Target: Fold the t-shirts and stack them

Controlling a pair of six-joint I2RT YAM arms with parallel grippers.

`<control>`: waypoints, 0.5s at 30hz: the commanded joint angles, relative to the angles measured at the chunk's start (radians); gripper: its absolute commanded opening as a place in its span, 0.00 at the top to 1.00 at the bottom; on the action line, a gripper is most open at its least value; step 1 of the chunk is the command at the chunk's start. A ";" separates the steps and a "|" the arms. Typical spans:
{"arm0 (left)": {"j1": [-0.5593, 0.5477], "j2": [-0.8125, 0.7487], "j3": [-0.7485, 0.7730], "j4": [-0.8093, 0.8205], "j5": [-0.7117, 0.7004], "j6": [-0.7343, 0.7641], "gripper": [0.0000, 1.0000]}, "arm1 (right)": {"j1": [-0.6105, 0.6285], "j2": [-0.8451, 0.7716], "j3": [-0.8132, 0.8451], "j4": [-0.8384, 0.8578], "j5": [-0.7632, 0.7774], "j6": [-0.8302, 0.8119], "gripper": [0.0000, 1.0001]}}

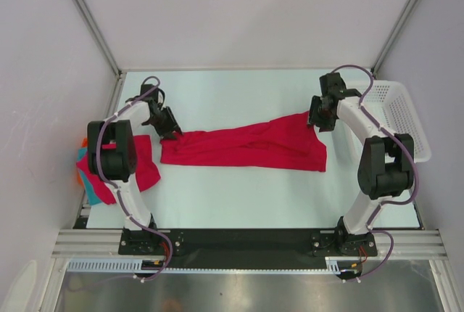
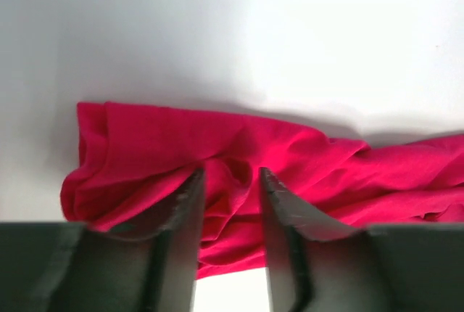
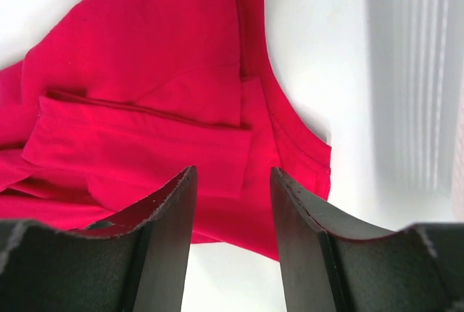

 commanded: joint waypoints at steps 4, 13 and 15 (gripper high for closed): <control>-0.013 -0.018 0.055 0.031 0.007 -0.027 0.87 | 0.000 0.021 0.047 0.008 -0.009 -0.013 0.51; -0.031 -0.111 0.028 0.003 -0.006 -0.016 1.00 | 0.000 0.033 0.041 0.022 -0.023 -0.013 0.52; -0.039 -0.139 0.011 -0.012 -0.013 -0.012 1.00 | -0.001 0.030 0.038 0.023 -0.026 -0.015 0.52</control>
